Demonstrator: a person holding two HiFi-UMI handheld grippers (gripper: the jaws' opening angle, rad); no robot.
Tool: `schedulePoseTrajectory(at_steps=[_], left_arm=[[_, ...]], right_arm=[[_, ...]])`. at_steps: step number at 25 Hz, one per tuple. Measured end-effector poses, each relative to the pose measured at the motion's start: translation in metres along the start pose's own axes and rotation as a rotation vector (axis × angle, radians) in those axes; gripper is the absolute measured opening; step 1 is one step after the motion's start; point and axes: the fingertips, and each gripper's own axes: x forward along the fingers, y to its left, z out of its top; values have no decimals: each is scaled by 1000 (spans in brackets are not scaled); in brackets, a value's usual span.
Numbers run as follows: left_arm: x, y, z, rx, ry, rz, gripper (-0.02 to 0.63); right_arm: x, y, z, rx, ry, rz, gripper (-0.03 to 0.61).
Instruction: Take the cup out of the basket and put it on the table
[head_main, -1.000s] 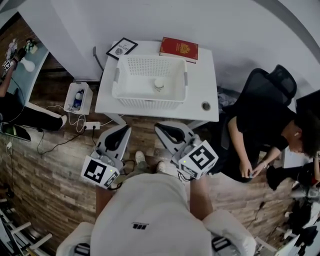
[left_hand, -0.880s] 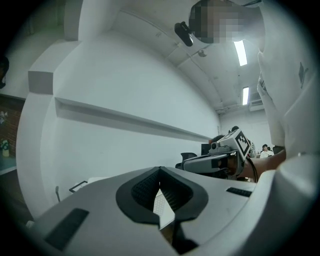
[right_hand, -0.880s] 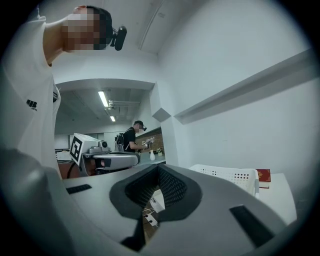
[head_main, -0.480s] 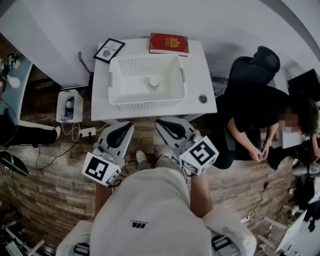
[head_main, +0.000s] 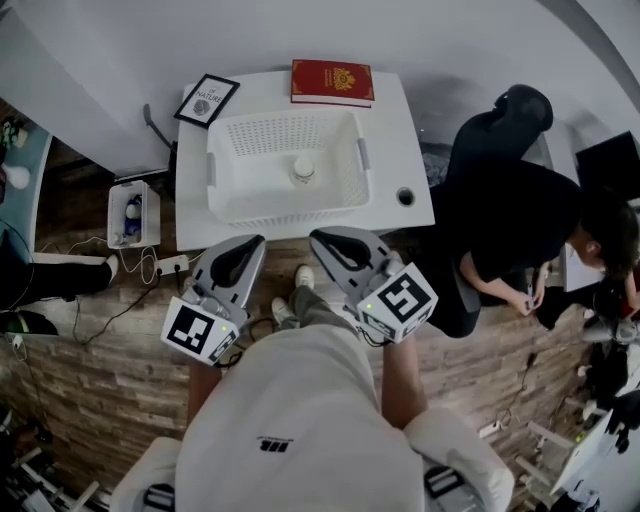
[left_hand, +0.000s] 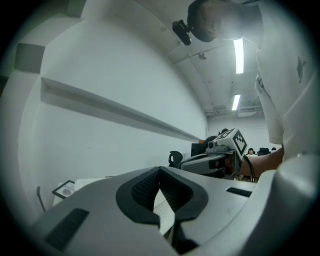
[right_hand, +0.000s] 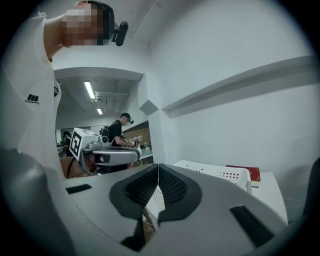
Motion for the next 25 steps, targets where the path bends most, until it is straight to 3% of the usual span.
schedulePoseTrajectory(at_steps=[16, 25], left_arm=[[57, 47, -9, -14, 54, 64, 9], [74, 68, -3, -4, 61, 45, 9]], right_arm=[[32, -64, -9, 9, 54, 92, 14], [47, -83, -4, 0, 68, 75, 14]])
